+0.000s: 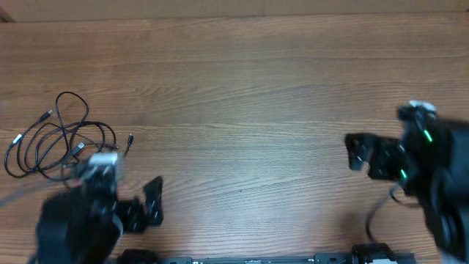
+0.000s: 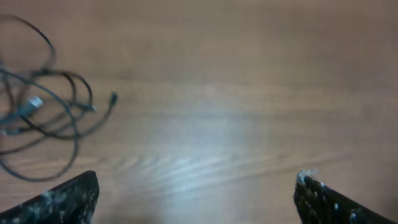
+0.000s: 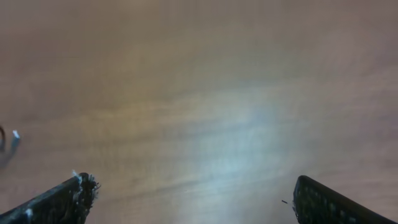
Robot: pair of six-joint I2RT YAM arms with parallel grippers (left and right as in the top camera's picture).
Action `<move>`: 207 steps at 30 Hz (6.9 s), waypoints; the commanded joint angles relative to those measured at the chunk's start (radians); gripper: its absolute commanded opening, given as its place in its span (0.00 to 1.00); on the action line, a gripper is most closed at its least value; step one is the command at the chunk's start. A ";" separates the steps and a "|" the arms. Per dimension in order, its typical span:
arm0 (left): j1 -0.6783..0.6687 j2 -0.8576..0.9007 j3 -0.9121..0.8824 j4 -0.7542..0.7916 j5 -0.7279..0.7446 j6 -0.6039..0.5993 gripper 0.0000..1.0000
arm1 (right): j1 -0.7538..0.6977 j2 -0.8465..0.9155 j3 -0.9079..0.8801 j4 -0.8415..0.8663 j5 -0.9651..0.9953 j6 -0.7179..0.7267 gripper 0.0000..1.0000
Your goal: Untangle cables
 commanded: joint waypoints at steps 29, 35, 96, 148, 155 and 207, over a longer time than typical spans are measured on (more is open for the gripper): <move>-0.003 -0.193 -0.026 -0.183 -0.039 -0.043 1.00 | 0.001 -0.216 -0.034 -0.004 0.052 0.003 1.00; -0.003 -0.193 -0.026 -0.183 -0.039 -0.043 1.00 | 0.001 -0.216 -0.034 -0.004 0.052 0.003 1.00; -0.003 -0.193 -0.026 -0.183 -0.039 -0.043 1.00 | -0.010 -0.856 -1.146 1.419 0.002 -0.004 1.00; -0.003 -0.193 -0.026 -0.183 -0.039 -0.043 1.00 | -0.007 -0.856 -1.297 1.212 0.138 -0.007 1.00; -0.003 -0.193 -0.026 -0.183 -0.039 -0.043 1.00 | -0.007 -0.854 -1.297 1.211 0.112 -0.008 1.00; 0.009 -0.207 -0.142 0.014 -0.092 -0.037 1.00 | -0.007 -0.854 -1.297 1.209 0.100 -0.286 1.00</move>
